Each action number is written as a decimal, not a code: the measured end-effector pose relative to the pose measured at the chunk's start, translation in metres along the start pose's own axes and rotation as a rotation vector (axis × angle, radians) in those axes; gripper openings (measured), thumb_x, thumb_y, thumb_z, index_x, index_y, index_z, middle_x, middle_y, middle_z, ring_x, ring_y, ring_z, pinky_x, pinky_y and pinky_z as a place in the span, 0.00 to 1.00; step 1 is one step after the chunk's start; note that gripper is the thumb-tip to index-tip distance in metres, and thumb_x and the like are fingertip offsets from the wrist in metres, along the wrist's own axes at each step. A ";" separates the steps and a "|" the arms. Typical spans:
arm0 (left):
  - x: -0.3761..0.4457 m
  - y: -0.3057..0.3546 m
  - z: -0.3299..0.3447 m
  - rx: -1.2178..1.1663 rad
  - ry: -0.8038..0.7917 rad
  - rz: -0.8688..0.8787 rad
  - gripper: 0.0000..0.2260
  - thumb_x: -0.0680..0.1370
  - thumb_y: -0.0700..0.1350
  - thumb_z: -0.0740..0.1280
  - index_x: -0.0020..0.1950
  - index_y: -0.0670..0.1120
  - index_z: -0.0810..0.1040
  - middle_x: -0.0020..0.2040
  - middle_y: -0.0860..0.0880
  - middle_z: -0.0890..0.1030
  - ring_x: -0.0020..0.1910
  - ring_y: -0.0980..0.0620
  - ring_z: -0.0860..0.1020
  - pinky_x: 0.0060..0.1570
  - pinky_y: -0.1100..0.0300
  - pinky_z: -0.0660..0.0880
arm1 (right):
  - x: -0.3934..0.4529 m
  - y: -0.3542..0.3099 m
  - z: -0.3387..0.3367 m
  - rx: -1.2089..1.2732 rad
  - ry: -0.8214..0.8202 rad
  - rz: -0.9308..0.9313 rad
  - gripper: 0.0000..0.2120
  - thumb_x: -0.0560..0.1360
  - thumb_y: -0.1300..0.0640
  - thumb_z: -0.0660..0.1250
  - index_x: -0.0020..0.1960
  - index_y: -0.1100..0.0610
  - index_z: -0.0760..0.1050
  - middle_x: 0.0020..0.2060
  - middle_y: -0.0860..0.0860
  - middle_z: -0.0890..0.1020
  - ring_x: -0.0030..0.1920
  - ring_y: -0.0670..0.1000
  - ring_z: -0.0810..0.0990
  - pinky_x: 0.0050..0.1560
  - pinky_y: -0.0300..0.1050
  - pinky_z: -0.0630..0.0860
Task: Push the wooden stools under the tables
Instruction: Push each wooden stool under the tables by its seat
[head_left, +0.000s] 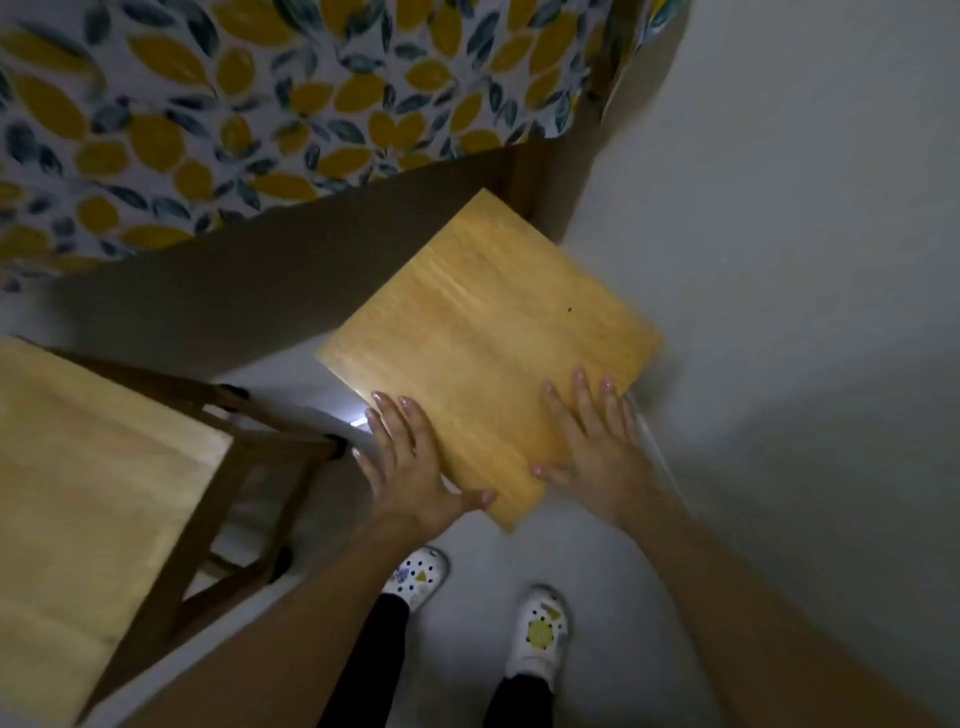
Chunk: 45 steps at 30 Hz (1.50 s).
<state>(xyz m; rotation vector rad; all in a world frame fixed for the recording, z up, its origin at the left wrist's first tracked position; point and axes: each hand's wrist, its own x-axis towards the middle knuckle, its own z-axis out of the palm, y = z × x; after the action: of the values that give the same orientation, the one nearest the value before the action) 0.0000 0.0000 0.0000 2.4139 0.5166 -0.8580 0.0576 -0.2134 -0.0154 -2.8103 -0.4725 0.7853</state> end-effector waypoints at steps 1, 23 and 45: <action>0.003 0.001 0.007 0.031 0.035 0.001 0.66 0.59 0.73 0.69 0.72 0.45 0.25 0.71 0.42 0.22 0.69 0.43 0.23 0.69 0.36 0.35 | 0.000 0.011 0.006 -0.017 0.038 -0.075 0.45 0.69 0.26 0.52 0.79 0.47 0.45 0.79 0.56 0.42 0.76 0.64 0.36 0.74 0.59 0.40; 0.114 -0.005 -0.093 0.020 0.111 0.137 0.69 0.52 0.76 0.67 0.73 0.45 0.26 0.69 0.44 0.20 0.69 0.43 0.23 0.69 0.47 0.34 | 0.141 -0.012 -0.032 -0.076 0.110 -0.273 0.49 0.69 0.25 0.40 0.75 0.60 0.60 0.73 0.71 0.58 0.72 0.77 0.50 0.66 0.75 0.60; 0.268 -0.021 -0.233 0.134 0.305 0.119 0.65 0.55 0.76 0.67 0.76 0.47 0.33 0.76 0.45 0.30 0.74 0.47 0.30 0.71 0.40 0.33 | 0.321 -0.084 -0.129 -0.027 0.085 -0.232 0.51 0.63 0.33 0.57 0.79 0.53 0.44 0.77 0.63 0.40 0.74 0.68 0.33 0.73 0.69 0.42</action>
<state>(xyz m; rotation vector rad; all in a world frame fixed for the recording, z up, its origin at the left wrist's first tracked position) 0.2927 0.2004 -0.0311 2.6863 0.4322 -0.4892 0.3646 -0.0344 -0.0363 -2.7330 -0.7819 0.6129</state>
